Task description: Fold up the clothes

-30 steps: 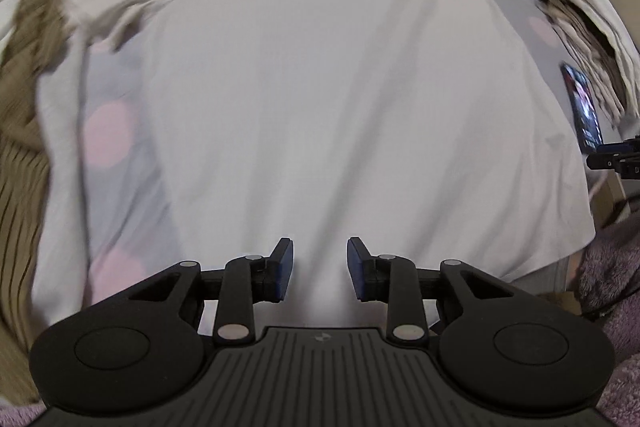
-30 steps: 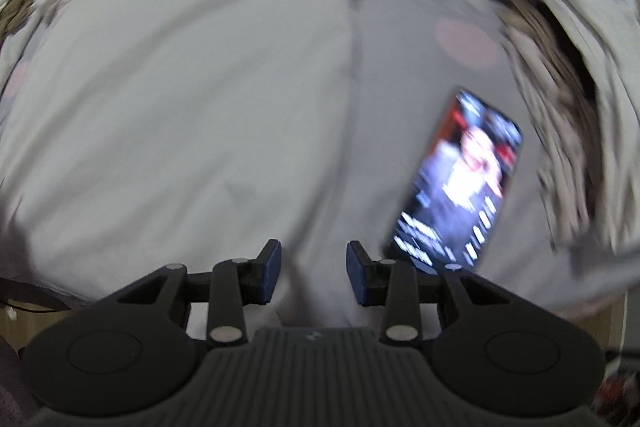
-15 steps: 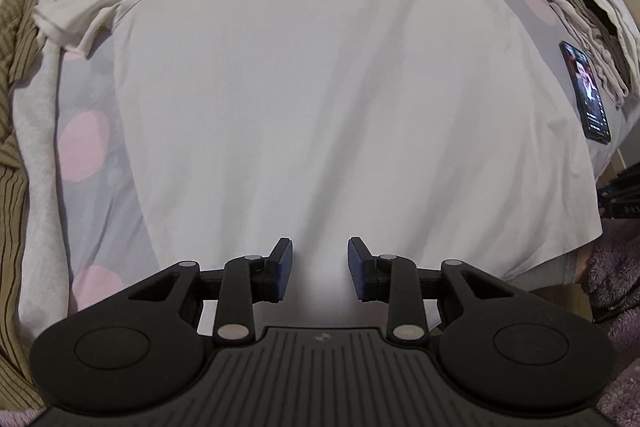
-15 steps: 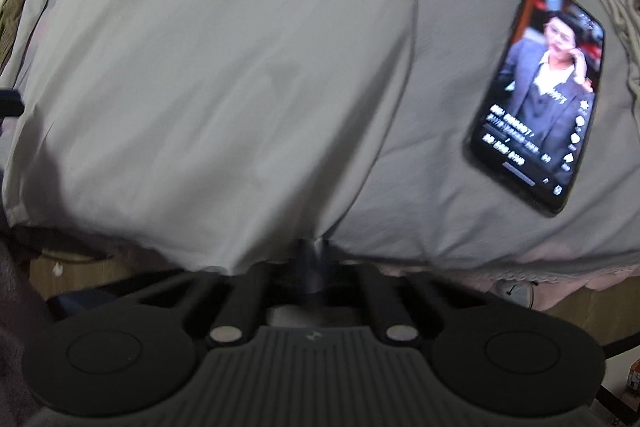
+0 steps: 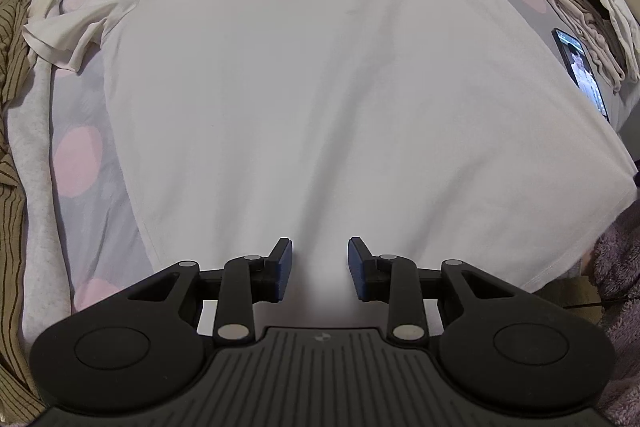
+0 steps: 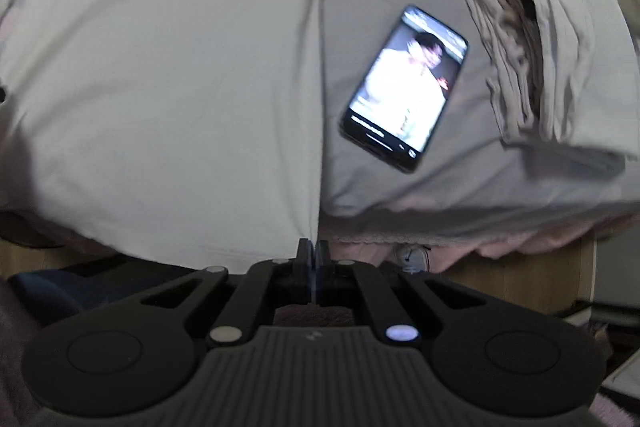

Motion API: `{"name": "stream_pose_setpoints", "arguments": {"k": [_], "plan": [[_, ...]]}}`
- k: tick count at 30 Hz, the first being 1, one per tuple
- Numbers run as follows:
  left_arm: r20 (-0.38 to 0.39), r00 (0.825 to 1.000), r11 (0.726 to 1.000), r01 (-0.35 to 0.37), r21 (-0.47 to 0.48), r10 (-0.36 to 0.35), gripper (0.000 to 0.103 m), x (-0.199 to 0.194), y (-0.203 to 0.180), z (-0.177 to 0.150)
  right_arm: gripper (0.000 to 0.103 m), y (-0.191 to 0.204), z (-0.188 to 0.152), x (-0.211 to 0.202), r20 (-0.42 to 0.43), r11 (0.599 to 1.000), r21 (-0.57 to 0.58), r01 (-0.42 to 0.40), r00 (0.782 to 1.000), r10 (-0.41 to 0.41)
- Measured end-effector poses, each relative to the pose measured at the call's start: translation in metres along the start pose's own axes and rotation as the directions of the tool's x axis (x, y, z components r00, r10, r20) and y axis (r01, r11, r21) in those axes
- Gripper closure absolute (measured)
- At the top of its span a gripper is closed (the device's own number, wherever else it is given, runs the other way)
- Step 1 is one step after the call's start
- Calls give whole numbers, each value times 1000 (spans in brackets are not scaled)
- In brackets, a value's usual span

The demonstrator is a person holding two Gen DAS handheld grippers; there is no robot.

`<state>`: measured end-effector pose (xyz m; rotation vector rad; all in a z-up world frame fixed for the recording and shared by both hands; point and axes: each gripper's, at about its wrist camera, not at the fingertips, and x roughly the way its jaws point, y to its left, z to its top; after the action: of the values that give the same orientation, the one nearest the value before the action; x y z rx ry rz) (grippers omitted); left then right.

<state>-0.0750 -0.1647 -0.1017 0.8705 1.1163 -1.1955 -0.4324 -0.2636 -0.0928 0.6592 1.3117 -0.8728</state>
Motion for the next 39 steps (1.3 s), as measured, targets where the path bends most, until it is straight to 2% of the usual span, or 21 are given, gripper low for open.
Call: {"name": "stream_pose_setpoints", "arguments": {"k": [2,4,6,10,13,16,21,25,30,35,39], "plan": [[4,1000,1000,0,-6,0,74,-3,1,-2,93,4,4,9,-48,1000,-2,5,999,-5],[6,1000,1000,-3,-17,3,70,-4,4,-3,84,4,6,12,-56,1000,6,4,998,-4],[8,1000,1000,-9,-29,9,67,-5,6,-2,83,5,10,5,-33,1000,13,-10,999,10],[20,1000,999,-9,-51,10,67,-11,13,3,83,2,36,-7,38,998,27,-50,998,49],[51,998,998,-22,-66,25,67,-20,21,13,82,-2,65,-16,108,997,28,-67,992,63],[86,994,994,-53,-92,61,66,-26,34,25,74,-12,100,-21,160,994,-15,-112,981,113],[105,989,974,-82,-210,106,66,-24,80,46,71,-35,165,-15,255,986,85,-141,960,115],[133,982,960,-97,-264,136,66,-21,109,65,69,-55,217,-5,312,970,171,-172,943,112],[207,964,940,-96,-326,170,66,-16,133,88,60,-67,273,8,374,977,153,-149,924,82],[257,942,916,-105,-388,217,66,-2,151,98,60,-66,308,28,402,993,77,-93,914,55],[269,931,895,-113,-431,247,66,10,165,109,60,-69,328,46,414,995,74,-71,910,34]]}}
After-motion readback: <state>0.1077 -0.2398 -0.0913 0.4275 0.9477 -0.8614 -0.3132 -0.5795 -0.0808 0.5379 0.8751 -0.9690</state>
